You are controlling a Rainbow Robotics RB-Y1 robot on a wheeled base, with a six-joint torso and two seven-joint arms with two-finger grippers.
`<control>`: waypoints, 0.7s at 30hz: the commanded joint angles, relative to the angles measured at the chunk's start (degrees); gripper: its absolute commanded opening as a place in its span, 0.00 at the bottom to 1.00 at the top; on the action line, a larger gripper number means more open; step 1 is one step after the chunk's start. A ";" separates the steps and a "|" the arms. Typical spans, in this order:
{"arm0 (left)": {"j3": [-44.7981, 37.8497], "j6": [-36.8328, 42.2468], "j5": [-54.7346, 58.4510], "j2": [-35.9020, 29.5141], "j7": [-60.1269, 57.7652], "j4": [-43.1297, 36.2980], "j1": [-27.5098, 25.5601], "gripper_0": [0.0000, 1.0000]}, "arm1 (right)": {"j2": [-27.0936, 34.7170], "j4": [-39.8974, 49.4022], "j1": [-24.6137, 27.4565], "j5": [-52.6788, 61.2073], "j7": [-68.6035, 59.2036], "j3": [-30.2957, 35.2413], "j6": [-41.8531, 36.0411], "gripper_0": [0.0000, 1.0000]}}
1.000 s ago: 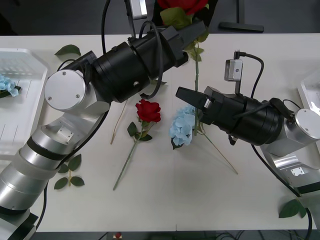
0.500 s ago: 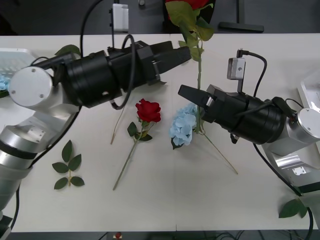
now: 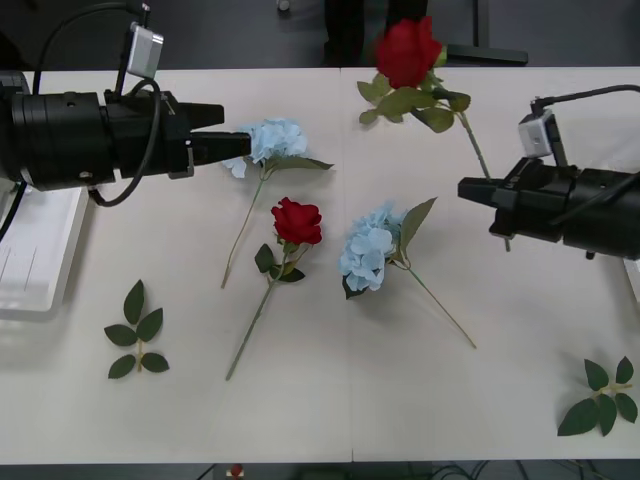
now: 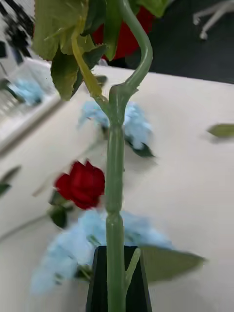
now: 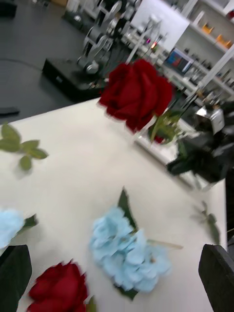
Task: Place the red flowers into the right box and the blue flowers into the left box. If a person shows an open palm, hand one flower to the person first, then continue sorting.
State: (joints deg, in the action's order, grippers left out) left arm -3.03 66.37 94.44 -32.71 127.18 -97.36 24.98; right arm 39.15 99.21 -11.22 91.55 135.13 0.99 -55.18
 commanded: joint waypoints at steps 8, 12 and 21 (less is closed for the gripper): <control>3.73 2.19 -30.63 -0.86 -13.62 0.24 3.32 1.00 | 13.85 -7.45 -0.65 -18.95 -9.45 8.06 -0.72 0.00; 6.90 2.19 -42.06 0.72 -19.42 0.24 2.70 1.00 | 16.58 -11.23 -0.65 -23.69 -9.01 9.64 -0.55 0.00; 12.43 -1.07 -60.43 6.26 -30.41 2.08 1.73 1.00 | 21.94 -18.52 -0.65 -32.83 -8.04 11.93 1.74 0.00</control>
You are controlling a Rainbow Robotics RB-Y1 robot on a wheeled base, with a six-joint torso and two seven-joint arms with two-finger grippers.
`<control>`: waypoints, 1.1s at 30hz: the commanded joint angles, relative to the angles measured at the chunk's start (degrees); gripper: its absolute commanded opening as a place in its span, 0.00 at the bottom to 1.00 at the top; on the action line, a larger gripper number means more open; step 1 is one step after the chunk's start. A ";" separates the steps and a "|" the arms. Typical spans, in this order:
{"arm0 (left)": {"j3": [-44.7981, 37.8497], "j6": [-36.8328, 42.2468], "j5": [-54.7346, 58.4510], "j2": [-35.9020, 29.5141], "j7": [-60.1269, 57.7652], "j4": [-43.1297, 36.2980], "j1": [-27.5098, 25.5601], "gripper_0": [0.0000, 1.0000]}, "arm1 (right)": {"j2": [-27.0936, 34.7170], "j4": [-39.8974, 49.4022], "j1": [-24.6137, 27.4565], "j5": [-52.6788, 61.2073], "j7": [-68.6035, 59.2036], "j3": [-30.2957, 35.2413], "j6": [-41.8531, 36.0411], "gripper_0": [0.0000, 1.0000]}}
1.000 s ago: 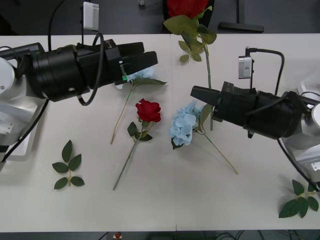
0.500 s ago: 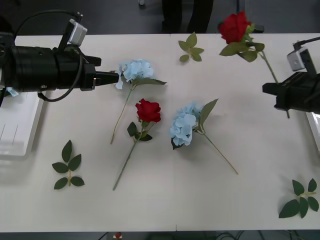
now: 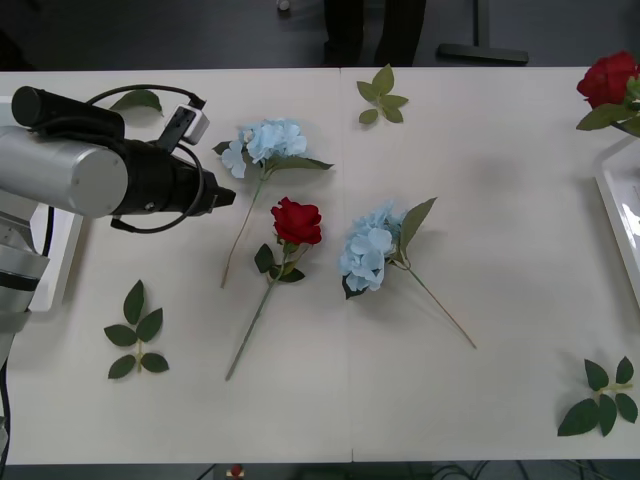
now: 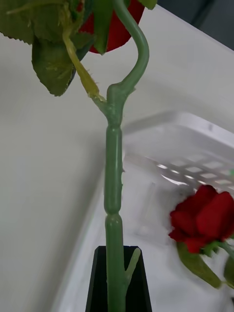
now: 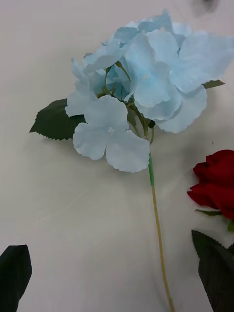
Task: Place the red flowers into the right box and the blue flowers into the left box. If a person shows an open palm, hand one flower to the person first, then continue sorting.
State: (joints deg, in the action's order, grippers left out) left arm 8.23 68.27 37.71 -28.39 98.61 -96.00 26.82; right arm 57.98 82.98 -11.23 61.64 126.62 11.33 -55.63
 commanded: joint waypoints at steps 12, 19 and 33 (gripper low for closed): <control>7.94 -15.97 -11.87 6.42 -3.78 11.53 1.92 1.00 | 8.46 -12.58 0.42 -10.49 7.94 2.47 8.44 0.00; 9.70 -16.68 -13.19 8.79 -4.30 14.61 4.29 1.00 | 9.17 -13.46 6.57 -13.39 9.52 3.17 15.29 0.00; 11.81 -18.35 -13.89 10.64 -4.39 20.94 9.39 1.00 | 4.60 -13.90 10.88 -21.30 7.67 3.08 22.94 0.00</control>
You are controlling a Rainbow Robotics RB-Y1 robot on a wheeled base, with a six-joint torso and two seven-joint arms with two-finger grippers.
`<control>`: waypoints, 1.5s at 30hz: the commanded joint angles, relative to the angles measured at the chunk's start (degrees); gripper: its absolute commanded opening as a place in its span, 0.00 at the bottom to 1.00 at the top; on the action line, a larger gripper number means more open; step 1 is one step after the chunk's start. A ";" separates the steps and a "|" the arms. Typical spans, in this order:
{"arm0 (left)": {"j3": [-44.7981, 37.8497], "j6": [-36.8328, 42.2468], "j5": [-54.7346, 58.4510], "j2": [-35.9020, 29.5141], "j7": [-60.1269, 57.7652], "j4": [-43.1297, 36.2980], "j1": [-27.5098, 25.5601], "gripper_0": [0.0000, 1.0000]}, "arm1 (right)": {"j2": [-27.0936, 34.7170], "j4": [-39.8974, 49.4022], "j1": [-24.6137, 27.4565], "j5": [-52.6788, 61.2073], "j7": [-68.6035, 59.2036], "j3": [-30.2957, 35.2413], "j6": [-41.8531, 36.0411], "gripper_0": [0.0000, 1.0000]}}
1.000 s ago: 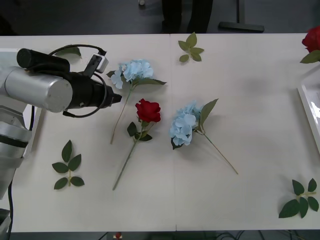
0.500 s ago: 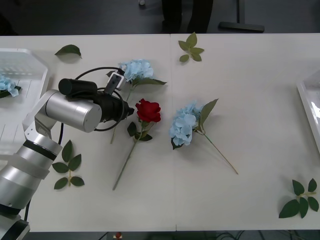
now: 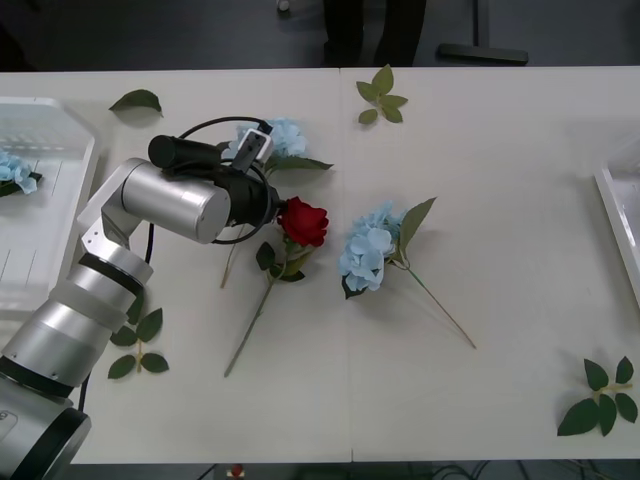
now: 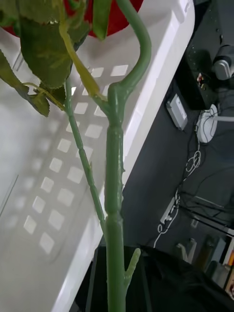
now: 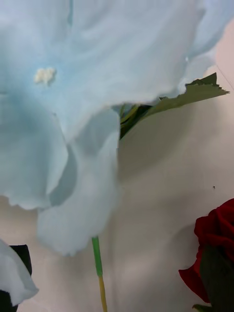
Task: Place the red flowers into the right box and the blue flowers into the left box. If a person shows an open palm, hand one flower to the person first, then continue sorting.
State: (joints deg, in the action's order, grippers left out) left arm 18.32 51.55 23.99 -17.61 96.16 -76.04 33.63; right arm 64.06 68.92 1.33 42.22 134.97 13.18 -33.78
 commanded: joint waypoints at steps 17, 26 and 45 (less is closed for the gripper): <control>4.35 -5.58 -0.53 0.04 -1.51 7.39 4.69 0.77 | -3.42 -5.64 -5.73 -8.82 -1.99 -2.55 4.08 0.66; 4.53 -6.02 -1.23 0.04 -1.07 8.97 4.60 0.00 | -3.42 -5.64 -5.73 -5.48 -1.11 -3.43 4.08 0.85; -9.27 11.38 0.97 -4.80 -1.77 -3.68 5.92 0.00 | -3.42 11.32 -5.38 20.45 7.77 1.58 -18.42 0.98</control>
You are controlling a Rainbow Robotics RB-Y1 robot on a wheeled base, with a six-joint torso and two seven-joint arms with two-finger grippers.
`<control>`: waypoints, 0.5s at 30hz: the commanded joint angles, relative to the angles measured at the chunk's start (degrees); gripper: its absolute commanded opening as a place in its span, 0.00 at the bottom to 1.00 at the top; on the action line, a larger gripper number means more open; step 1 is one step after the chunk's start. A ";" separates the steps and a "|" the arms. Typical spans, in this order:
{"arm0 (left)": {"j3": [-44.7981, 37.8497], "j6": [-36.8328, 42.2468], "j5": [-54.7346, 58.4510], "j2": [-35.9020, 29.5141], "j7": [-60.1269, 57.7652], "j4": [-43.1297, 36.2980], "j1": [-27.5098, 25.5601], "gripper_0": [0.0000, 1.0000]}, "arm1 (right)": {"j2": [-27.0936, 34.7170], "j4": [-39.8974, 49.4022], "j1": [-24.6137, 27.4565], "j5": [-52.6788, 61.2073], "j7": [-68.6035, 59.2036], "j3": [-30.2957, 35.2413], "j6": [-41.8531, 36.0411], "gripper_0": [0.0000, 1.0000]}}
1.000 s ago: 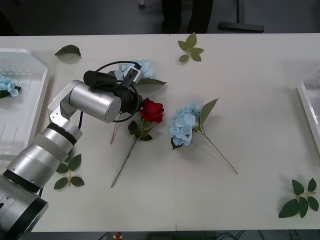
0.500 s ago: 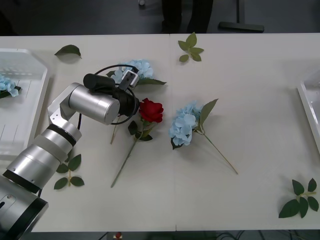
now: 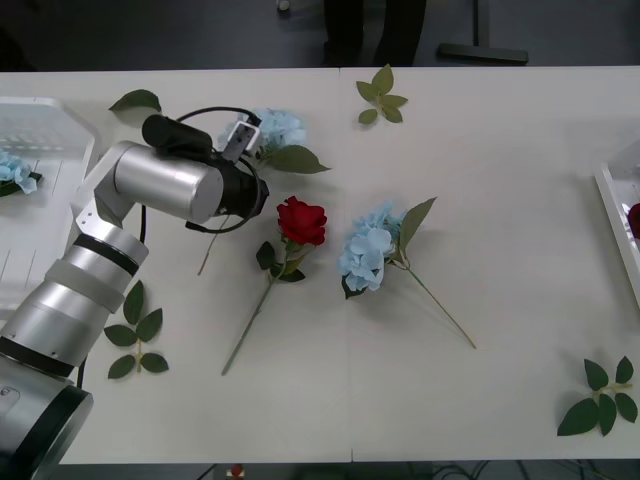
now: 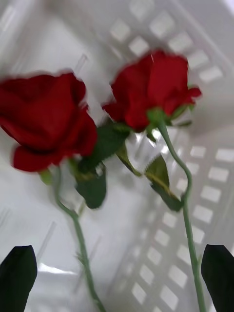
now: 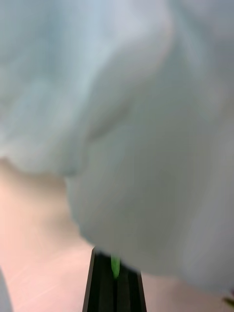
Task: Place the red flowers into the right box and the blue flowers into the left box. If a person shows an open palm, hand one flower to the person first, then continue sorting.
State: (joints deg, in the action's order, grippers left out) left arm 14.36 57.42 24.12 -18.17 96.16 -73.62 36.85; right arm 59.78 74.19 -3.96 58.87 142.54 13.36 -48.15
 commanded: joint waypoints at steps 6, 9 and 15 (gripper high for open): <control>-16.64 15.70 1.10 -10.05 -1.59 -10.32 2.53 0.00 | 0.96 15.72 -0.44 12.94 -1.30 1.49 -13.11 0.98; -22.71 18.60 1.01 -12.95 -0.89 -10.32 2.35 0.00 | 0.78 19.06 -0.44 17.16 -2.09 1.32 -16.71 0.98; -34.66 20.45 1.28 -18.66 0.69 -10.23 0.24 0.00 | 0.69 30.05 -0.09 20.94 -8.77 0.61 -24.27 0.99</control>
State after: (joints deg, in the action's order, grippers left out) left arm -17.94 77.87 25.24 -33.25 96.17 -82.15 36.86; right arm 59.78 98.95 -3.96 79.20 138.25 13.97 -71.34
